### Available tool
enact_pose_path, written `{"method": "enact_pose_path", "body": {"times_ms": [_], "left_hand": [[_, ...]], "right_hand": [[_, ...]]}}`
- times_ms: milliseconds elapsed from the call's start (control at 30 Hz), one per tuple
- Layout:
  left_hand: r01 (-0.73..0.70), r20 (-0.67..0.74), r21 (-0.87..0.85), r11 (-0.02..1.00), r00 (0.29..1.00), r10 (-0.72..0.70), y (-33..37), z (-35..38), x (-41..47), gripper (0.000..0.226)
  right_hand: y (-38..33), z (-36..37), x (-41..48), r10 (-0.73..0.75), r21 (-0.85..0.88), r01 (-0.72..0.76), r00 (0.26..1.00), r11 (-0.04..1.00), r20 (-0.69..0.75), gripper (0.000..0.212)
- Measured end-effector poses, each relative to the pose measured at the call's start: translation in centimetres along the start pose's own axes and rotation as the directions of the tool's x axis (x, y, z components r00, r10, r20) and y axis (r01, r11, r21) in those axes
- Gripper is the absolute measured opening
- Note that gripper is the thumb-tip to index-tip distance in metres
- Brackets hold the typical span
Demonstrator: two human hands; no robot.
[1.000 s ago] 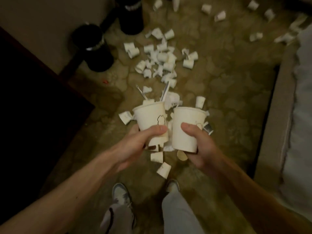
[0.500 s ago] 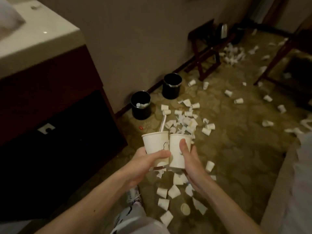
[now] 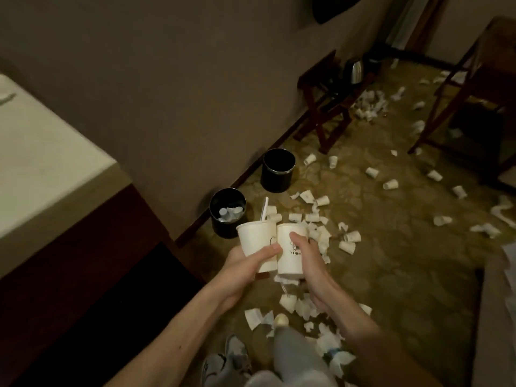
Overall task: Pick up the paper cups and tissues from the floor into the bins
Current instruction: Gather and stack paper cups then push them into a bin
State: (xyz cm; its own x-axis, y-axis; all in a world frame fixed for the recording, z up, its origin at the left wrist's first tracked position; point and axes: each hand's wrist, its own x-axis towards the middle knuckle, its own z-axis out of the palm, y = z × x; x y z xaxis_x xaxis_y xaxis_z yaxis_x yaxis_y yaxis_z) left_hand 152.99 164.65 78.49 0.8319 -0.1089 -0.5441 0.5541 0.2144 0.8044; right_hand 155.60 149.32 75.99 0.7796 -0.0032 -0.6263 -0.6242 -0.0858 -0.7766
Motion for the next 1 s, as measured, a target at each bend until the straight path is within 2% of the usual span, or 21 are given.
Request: {"method": "enact_pose_path", "body": {"times_ms": [167, 300, 400, 533, 600, 767, 867, 933, 1000], "left_hand": [[0.039, 0.002, 0.013, 0.999, 0.999, -0.039, 3.7, -1.7, 5.7, 0.044], [0.057, -0.038, -0.055, 0.997, 0.998, -0.059, 5.9, -2.5, 10.9, 0.052], [0.049, -0.087, -0.101, 0.994, 0.994, -0.058, 7.0, -3.3, 15.4, 0.047], [0.081, -0.200, -0.170, 0.982, 0.973, -0.115, 8.1, -5.0, 21.9, 0.047], [0.115, -0.262, -0.198, 0.973, 0.951, -0.166, 8.4, -5.9, 25.3, 0.048], [0.205, -0.421, -0.214, 0.955, 0.863, -0.279, 8.3, -7.4, 32.6, 0.076], [0.254, -0.438, -0.287, 0.924, 0.823, -0.363, 6.9, -9.0, 36.6, 0.086], [0.309, -0.444, -0.339, 0.889, 0.780, -0.441, 6.1, -10.2, 39.3, 0.091], [0.331, -0.439, -0.395, 0.857, 0.751, -0.493, 5.1, -11.8, 42.2, 0.085]], "right_hand": [[-3.9, 1.1, 3.5, 0.021, 0.072, -0.023, 0.999, 0.997, 0.027, 0.045], [-6.8, 2.0, 8.1, 0.010, 0.135, -0.011, 1.000, 0.991, 0.009, 0.048], [-8.6, 3.3, 12.6, -0.024, 0.101, 0.026, 1.000, 0.995, -0.016, 0.059], [-10.3, 5.7, 19.1, -0.047, 0.052, 0.046, 0.999, 0.998, 0.022, 0.078], [-11.0, 6.6, 22.5, -0.024, 0.041, 0.022, 0.999, 0.999, 0.047, 0.081], [-11.5, 7.8, 30.8, 0.103, -0.032, -0.102, 0.994, 0.994, 0.034, 0.074], [-11.0, 8.8, 34.6, 0.219, -0.090, -0.216, 0.976, 0.972, 0.023, 0.076], [-11.0, 9.9, 37.5, 0.239, -0.149, -0.234, 0.971, 0.961, 0.019, 0.072], [-11.0, 11.3, 40.0, 0.261, -0.193, -0.248, 0.964, 0.949, 0.045, 0.064]]}}
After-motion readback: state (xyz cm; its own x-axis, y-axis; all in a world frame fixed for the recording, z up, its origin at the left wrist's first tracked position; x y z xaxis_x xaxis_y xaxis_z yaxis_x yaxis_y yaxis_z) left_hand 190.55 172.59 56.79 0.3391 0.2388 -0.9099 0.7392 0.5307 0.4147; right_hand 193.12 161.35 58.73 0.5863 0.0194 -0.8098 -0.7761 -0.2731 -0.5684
